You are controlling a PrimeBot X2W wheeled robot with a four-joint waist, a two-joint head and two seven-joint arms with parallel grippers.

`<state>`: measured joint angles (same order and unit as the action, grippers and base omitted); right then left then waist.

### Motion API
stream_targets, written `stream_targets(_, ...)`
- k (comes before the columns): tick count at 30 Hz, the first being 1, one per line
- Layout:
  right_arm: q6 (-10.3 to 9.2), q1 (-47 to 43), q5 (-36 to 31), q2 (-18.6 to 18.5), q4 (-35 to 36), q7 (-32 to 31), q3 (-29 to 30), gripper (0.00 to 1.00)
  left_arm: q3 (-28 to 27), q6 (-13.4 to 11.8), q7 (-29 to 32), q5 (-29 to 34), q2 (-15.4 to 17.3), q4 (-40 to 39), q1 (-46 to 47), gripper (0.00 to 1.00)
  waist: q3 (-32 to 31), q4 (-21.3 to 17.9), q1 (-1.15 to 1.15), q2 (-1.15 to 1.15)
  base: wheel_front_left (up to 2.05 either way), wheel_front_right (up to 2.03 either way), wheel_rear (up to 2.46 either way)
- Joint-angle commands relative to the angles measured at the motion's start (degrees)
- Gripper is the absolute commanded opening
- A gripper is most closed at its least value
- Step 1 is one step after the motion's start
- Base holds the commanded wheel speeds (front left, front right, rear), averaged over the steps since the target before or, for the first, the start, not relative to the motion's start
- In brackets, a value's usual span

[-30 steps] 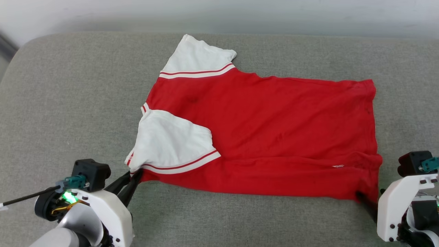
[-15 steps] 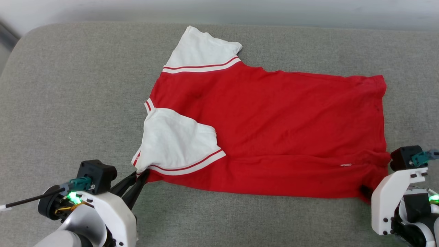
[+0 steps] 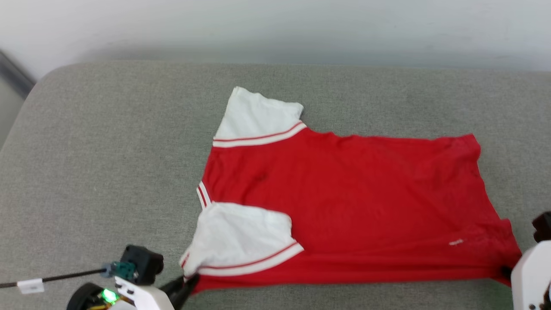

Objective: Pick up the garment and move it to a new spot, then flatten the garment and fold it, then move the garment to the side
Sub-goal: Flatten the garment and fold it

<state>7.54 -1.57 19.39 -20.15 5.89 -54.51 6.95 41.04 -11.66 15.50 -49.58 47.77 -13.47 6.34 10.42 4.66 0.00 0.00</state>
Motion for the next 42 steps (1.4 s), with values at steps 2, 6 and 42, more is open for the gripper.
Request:
stream_targets(2, -0.1, -1.86, 0.35, -0.76, 1.15, -0.73, 1.1, 0.0, 0.38, -0.29, 0.31, -0.83, -0.3, -0.02, -1.4, 0.0, -0.69, -0.24, 0.0, 0.0, 0.0, 0.0, 0.0)
stream_targets(6, -0.09, -5.38, 1.55, 0.86, 3.75, -2.17, 3.12, 0.0, 2.21, 0.41, 0.8, -1.67, -1.03, 1.29, -3.66, 0.0, -1.63, -0.5, 0.0, 0.0, 0.0, 0.0, 0.0)
stream_targets(42, -0.08, 0.23, 0.16, 3.75, 8.65, 35.07, -0.52, 1.0, -10.41, 0.66, -30.38, 5.94, -15.38, 10.06, 2.47, 1.0, -4.2, -2.37, 0.0, 0.0, 0.0, 0.0, 0.0)
